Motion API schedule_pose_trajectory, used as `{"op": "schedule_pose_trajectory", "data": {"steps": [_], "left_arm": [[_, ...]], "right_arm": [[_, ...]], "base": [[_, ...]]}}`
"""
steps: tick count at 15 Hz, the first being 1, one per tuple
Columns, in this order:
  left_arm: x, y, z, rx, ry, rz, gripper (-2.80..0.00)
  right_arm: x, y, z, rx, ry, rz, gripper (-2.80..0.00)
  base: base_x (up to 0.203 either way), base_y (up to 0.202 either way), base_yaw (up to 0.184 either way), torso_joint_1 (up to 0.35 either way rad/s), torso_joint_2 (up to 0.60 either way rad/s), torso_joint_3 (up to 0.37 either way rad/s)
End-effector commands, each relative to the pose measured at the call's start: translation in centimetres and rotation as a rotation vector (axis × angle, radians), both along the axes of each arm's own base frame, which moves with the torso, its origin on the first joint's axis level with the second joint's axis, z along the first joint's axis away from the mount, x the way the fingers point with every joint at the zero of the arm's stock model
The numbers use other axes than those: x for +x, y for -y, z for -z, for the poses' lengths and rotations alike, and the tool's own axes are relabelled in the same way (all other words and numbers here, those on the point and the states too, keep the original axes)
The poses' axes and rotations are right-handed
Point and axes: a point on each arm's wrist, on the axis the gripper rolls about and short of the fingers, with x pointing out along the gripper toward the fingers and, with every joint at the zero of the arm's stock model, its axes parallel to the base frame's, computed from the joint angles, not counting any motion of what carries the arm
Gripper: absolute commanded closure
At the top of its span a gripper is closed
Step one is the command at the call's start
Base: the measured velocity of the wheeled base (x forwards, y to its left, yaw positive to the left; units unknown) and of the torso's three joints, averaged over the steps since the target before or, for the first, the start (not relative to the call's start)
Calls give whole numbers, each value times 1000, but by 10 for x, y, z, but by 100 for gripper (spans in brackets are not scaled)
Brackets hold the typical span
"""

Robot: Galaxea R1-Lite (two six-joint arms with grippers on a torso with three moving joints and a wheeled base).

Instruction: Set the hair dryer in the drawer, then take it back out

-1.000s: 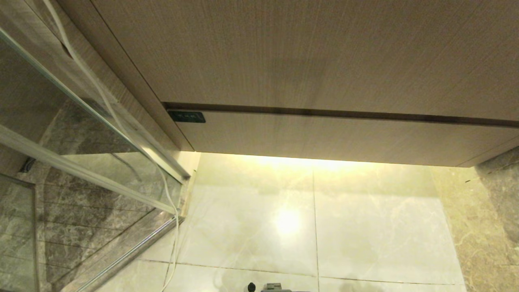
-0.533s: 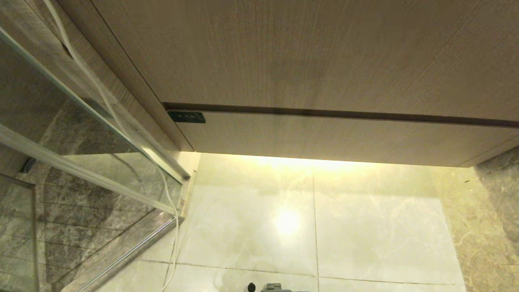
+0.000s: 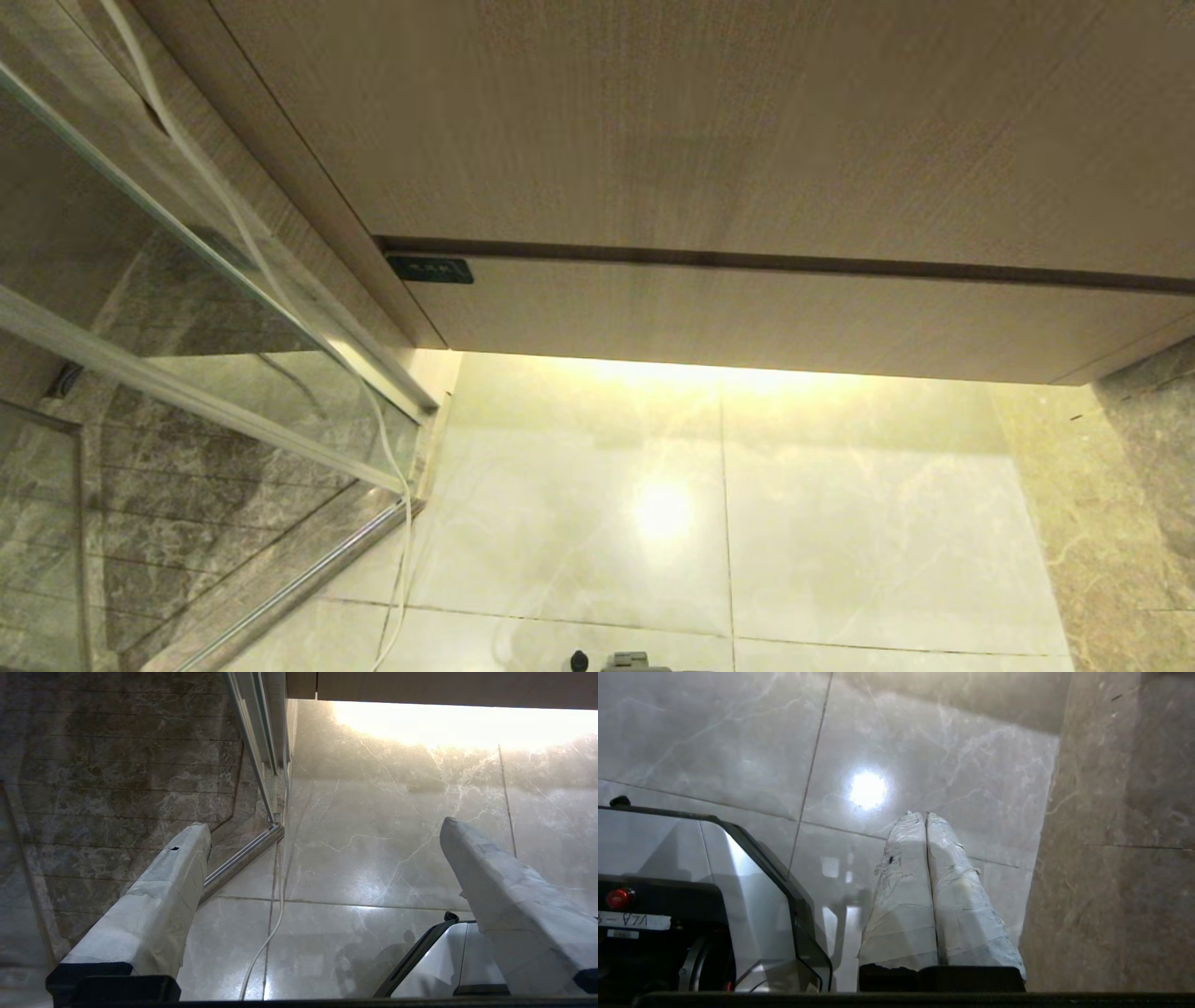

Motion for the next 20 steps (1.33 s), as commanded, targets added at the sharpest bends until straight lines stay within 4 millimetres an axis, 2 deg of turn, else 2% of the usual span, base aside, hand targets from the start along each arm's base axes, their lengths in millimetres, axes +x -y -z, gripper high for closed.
{"op": "schedule_pose_trajectory", "data": {"steps": [1,4,6,7,9,20], "left_arm": [[0,0,0,0,0,0,-280],[0,0,0,0,0,0,-280],[0,0,0,0,0,0,-280],[0,0,0,0,0,0,-280],[0,0,0,0,0,0,-280],[0,0,0,0,-2,0,-280]], "right_arm": [[-8,0,3,-2,81,-14,0],[-17,0,7,25,191,-16,0],[-15,0,6,54,240,-13,0],[-15,0,6,62,244,-10,0],[-13,0,11,185,245,7,0],[-13,0,15,192,214,12,0]], "base": [[0,0,0,0,0,0],[0,0,0,0,0,0],[0,0,0,0,0,0],[0,0,0,0,0,0],[0,0,0,0,0,0],[0,0,0,0,0,0]]}}
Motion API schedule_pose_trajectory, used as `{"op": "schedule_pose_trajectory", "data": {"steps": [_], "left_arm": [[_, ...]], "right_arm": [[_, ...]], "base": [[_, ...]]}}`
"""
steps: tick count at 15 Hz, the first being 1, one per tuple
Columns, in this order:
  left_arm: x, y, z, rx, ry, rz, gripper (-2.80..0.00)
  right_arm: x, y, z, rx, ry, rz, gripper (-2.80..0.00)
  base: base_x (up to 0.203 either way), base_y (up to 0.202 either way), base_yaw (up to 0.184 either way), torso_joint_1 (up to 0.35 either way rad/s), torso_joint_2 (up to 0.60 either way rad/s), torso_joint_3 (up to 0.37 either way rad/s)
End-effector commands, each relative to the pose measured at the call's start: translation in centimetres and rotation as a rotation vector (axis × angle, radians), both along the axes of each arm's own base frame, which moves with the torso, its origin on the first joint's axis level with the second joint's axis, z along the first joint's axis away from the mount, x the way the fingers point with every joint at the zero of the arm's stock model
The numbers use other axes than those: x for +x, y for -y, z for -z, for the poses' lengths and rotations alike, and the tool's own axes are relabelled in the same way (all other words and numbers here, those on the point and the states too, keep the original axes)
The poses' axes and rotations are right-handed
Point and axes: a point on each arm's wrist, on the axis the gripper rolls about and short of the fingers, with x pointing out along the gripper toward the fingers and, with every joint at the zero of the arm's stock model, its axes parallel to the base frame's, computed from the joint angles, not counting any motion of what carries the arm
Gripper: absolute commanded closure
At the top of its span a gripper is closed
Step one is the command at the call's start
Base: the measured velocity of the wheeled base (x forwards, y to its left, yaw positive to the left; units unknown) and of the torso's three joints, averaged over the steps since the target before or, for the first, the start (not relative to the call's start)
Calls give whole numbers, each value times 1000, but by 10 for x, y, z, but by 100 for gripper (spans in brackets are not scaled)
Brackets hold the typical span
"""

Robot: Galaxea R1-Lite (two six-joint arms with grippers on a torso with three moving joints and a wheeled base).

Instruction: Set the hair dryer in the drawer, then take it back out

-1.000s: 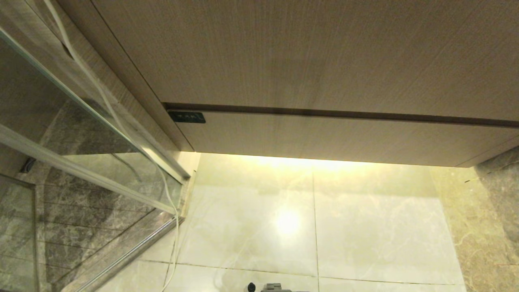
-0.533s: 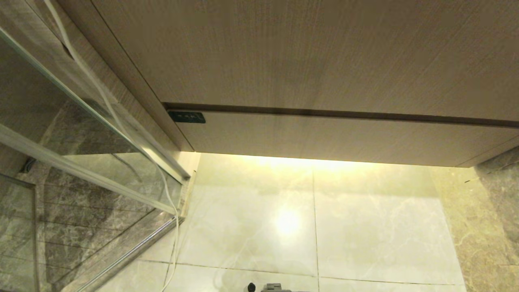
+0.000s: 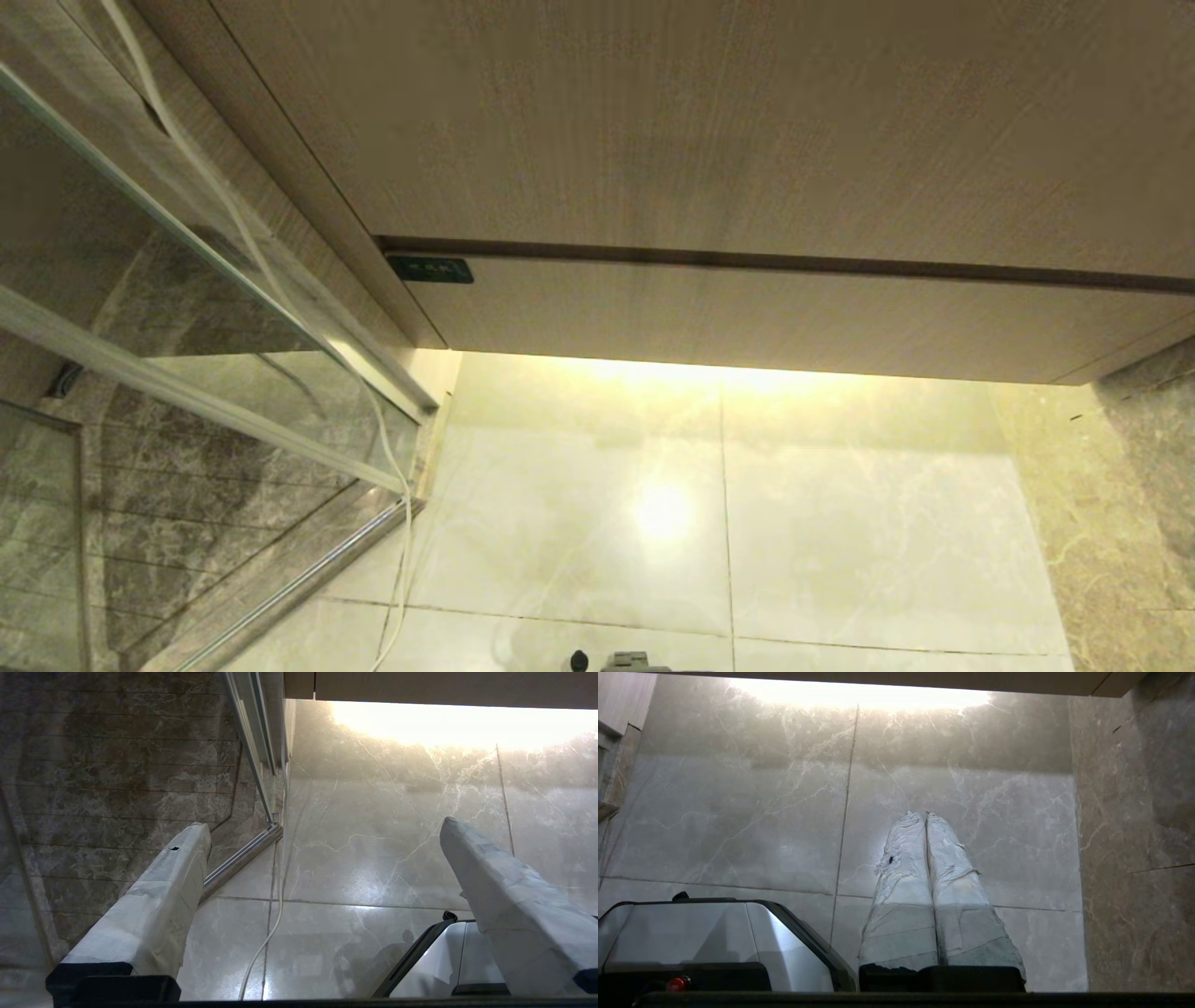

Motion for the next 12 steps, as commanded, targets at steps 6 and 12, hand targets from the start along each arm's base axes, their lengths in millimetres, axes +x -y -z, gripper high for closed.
{"op": "schedule_pose_trajectory", "data": {"steps": [6,12], "left_arm": [[0,0,0,0,0,0,-280],[0,0,0,0,0,0,-280]], "right_arm": [[0,0,0,0,-4,1,0],[0,0,0,1,-3,1,0]], "base": [[0,0,0,0,0,0],[0,0,0,0,0,0]]}}
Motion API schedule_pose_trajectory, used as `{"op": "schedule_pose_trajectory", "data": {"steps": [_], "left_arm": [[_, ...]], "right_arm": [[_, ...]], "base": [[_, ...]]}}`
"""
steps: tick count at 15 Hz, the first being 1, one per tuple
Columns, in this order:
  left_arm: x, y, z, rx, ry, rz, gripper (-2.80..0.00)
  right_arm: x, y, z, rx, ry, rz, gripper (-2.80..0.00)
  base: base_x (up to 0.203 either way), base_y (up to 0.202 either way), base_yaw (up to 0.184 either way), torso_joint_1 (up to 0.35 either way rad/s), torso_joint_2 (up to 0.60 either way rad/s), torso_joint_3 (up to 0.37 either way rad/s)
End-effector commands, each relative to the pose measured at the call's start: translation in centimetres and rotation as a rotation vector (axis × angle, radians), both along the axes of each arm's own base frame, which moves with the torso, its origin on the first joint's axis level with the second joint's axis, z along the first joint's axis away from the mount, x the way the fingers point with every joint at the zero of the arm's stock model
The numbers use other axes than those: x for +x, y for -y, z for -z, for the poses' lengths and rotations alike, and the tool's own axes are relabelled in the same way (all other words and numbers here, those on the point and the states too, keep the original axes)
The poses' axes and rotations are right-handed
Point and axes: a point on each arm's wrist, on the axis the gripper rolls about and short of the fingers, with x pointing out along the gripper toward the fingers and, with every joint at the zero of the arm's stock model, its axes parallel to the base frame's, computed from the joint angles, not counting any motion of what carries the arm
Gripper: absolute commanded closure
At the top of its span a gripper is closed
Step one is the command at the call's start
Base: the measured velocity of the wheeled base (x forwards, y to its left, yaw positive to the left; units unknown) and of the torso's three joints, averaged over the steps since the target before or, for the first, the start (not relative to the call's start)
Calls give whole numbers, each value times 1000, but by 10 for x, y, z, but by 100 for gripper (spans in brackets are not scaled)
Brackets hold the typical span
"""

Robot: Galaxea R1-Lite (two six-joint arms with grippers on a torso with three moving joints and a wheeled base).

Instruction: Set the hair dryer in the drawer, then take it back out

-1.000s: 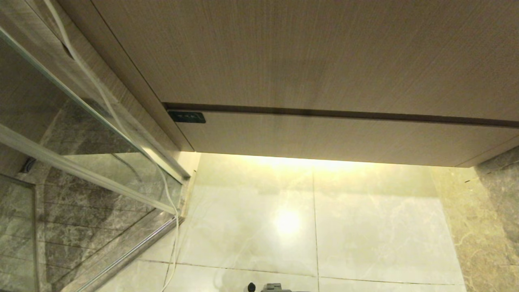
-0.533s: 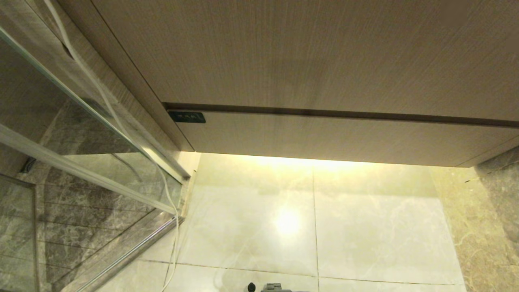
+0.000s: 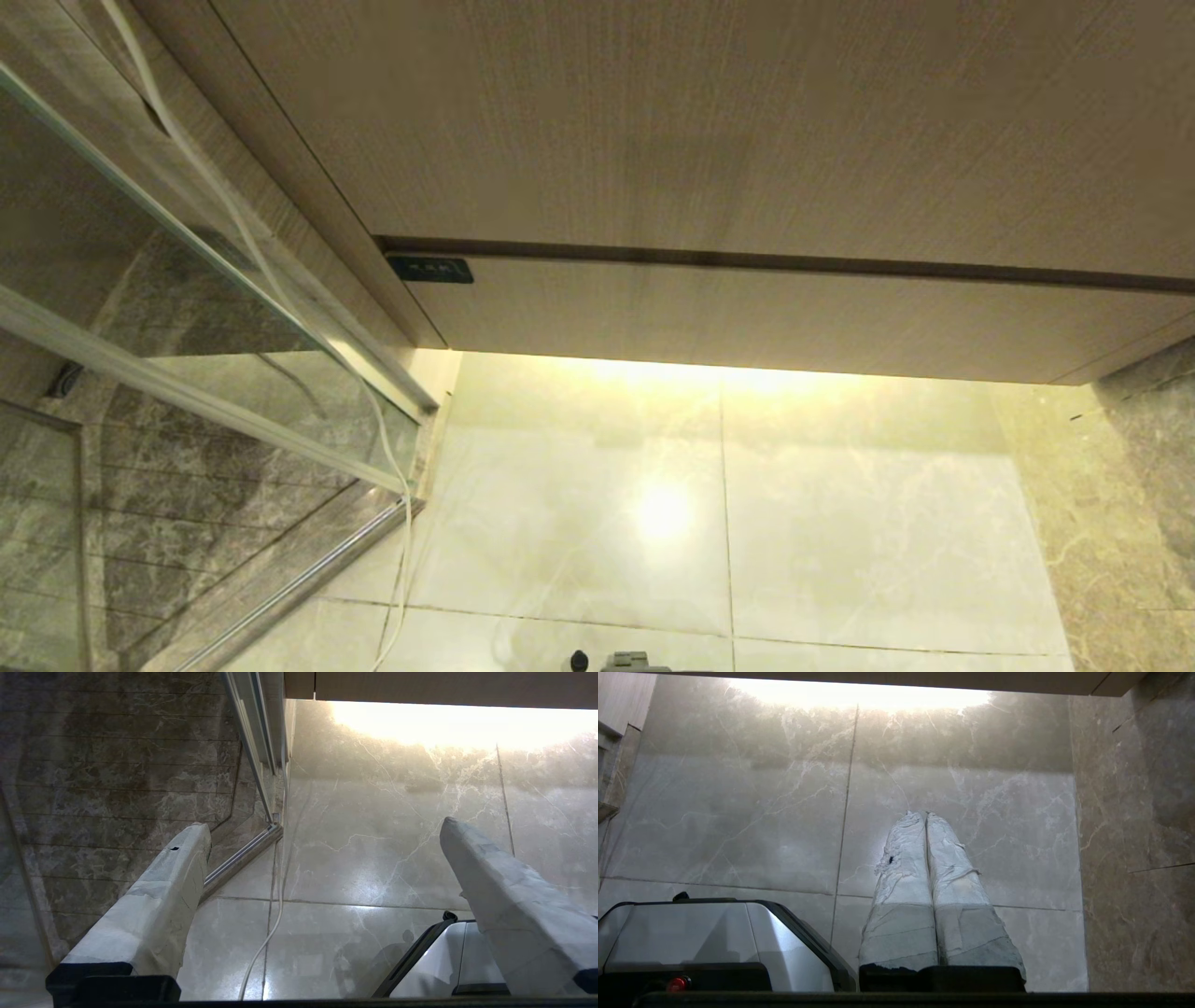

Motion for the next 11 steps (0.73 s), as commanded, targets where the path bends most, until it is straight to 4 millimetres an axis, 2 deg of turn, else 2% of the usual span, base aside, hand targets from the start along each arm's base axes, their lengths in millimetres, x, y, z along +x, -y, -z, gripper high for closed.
{"op": "schedule_pose_trajectory", "data": {"steps": [1,11], "left_arm": [[0,0,0,0,0,0,-280],[0,0,0,0,0,0,-280]], "right_arm": [[0,0,0,0,-1,0,0],[0,0,0,9,-1,1,0]], "base": [[0,0,0,0,0,0],[0,0,0,0,0,0]]}}
